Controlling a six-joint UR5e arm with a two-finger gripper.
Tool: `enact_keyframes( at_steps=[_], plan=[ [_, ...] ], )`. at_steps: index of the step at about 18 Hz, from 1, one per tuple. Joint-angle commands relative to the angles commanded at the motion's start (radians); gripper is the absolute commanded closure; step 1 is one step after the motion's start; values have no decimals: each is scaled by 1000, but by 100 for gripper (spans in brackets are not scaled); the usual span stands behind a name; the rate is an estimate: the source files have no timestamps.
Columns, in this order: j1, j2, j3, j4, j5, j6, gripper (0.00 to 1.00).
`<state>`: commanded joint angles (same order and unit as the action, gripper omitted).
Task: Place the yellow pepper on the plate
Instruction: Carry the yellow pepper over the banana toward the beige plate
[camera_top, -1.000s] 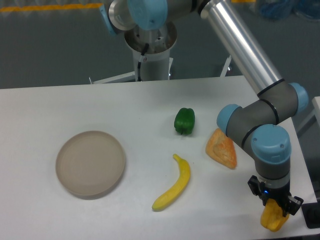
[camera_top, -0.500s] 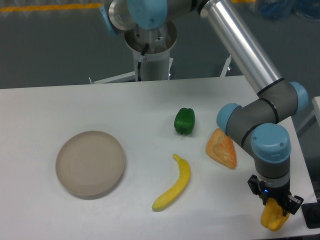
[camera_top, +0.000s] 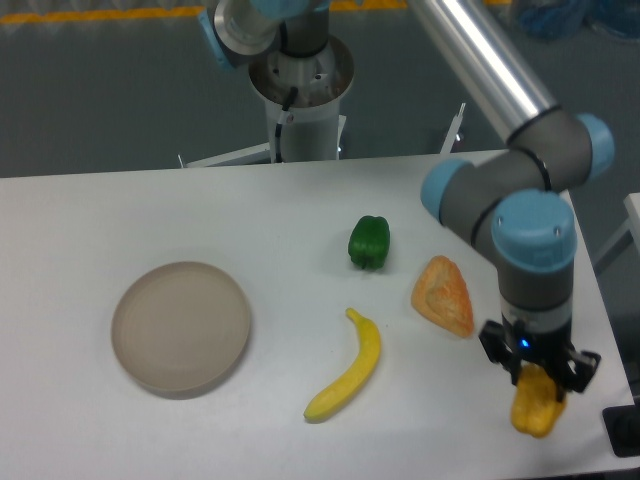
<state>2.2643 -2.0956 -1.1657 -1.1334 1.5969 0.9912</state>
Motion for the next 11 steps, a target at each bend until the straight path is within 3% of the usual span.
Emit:
enact_keyframes(
  at_steps=[2,7,11],
  plan=[
    [-19,40,-21,-57,-38,-105,60],
    [-138,140,-133,-69,-117,-434,60],
    [-273,232,-311,-46,-104,-558,60]
  ],
)
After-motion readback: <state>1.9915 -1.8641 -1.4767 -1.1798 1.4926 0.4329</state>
